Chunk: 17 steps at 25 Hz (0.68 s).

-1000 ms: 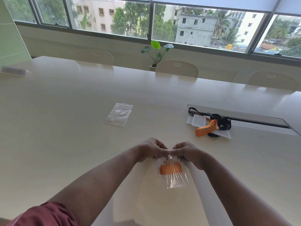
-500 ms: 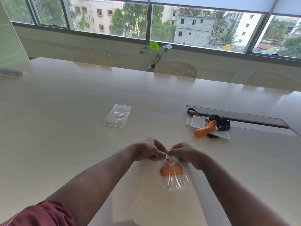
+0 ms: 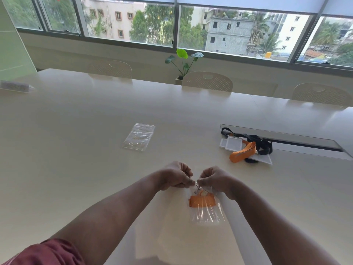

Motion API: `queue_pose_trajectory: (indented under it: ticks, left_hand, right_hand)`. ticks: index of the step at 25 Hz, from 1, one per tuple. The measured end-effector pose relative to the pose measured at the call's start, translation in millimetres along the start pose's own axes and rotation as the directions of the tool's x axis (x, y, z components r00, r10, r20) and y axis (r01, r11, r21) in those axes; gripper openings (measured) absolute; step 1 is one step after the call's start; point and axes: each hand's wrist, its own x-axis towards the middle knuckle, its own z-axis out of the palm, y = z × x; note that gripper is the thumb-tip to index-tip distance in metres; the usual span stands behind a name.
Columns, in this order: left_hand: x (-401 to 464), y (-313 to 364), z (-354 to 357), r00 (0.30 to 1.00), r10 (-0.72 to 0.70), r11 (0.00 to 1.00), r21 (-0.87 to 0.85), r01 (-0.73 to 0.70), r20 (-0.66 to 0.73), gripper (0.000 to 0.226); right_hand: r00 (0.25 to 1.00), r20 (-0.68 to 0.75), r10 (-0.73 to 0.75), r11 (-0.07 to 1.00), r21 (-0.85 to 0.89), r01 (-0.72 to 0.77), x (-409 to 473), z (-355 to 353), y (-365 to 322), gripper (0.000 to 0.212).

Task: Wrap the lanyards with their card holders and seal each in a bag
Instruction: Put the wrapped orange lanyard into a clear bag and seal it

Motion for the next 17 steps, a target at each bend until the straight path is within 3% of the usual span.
queue_pose_trajectory:
  ticks: [6,12,17]
  left_hand:
    - [-12.8,-3.0,-8.9,0.997,0.052,0.999,-0.004,-0.052,0.051,0.036]
    - [-20.3,-16.4,-5.8,0.984,0.158,0.985,0.081,-0.151,-0.088,0.035]
    - [-33.9,-23.5,-16.9,0.975,0.176,0.984,0.055,-0.170,-0.133,0.044]
  right_hand:
    - [0.999,0.031,-0.029,0.999,0.016,0.029,-4.4,1.3,-3.5,0.010]
    - [1.000,0.011,0.016,0.998,-0.057,-0.015,-1.8,6.2,-5.7,0.022]
    - [0.995,0.086,-0.055,0.998,0.031,0.052,-5.2,-0.9,3.2,0.013]
